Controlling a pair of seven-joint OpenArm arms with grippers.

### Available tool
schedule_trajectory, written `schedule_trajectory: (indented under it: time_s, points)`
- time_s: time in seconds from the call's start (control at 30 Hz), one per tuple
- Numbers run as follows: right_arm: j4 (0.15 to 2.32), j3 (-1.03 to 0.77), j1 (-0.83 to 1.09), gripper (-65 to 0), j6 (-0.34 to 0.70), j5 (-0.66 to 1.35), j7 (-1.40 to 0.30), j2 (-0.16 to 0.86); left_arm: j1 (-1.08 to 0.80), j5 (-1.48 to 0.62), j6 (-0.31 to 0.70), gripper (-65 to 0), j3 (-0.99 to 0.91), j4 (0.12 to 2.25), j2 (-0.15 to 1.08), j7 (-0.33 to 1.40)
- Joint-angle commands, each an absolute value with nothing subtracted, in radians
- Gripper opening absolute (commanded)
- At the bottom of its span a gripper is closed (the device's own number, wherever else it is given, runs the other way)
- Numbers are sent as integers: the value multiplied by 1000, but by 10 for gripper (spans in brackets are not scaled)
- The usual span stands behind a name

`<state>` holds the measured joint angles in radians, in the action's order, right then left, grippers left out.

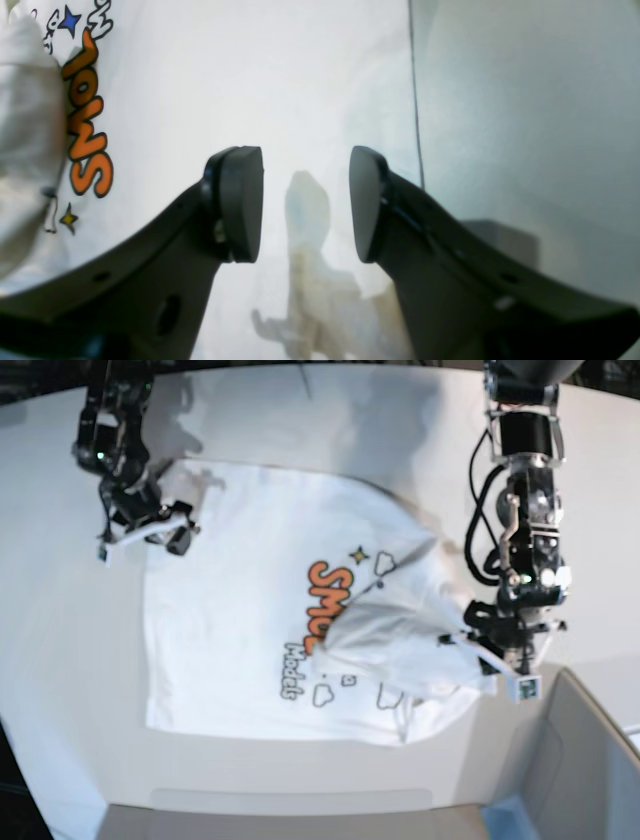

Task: Layout the t-shirt on the table in an organized manner, then fold the t-shirt properly
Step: 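Drag the shirt with the left gripper toward the collar, flattening it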

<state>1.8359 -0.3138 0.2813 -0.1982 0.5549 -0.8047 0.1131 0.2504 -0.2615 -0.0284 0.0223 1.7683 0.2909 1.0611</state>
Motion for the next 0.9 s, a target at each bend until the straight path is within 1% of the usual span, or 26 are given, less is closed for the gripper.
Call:
schedule_trajectory:
  time_s: [0.0, 0.17, 0.23, 0.37, 0.5, 0.67, 0.87]
  points:
    - [1850, -317, 268, -370, -188, 565, -783, 120, 260, -254, -33, -617, -36, 1808, 298, 1040]
    - [1848, -317, 249, -370, -188, 564, -783, 120, 194, -252, -35, -617, -265, 1900, 289, 1040]
    - [1848, -317, 243, -370, -188, 564, -783, 120, 157, -248, -35, -617, -344, 1929, 266, 1056]
    - [1848, -317, 242, -370, -188, 564, -783, 120, 47, -248, -35, -617, -479, 1989, 213, 1144]
    - [1848, -317, 229, -370, -188, 552, -786, 120, -70, -249, -35, -617, -605, 2035, 157, 1148]
    - [1848, -315, 214, -370, -189, 545, -789, 120, -194, -252, -35, -620, -685, 2038, 128, 1159]
    - [1853, -312, 191, -370, -188, 547, -789, 120, -311, -254, -35, -643, -676, 2040, 71, 1161]
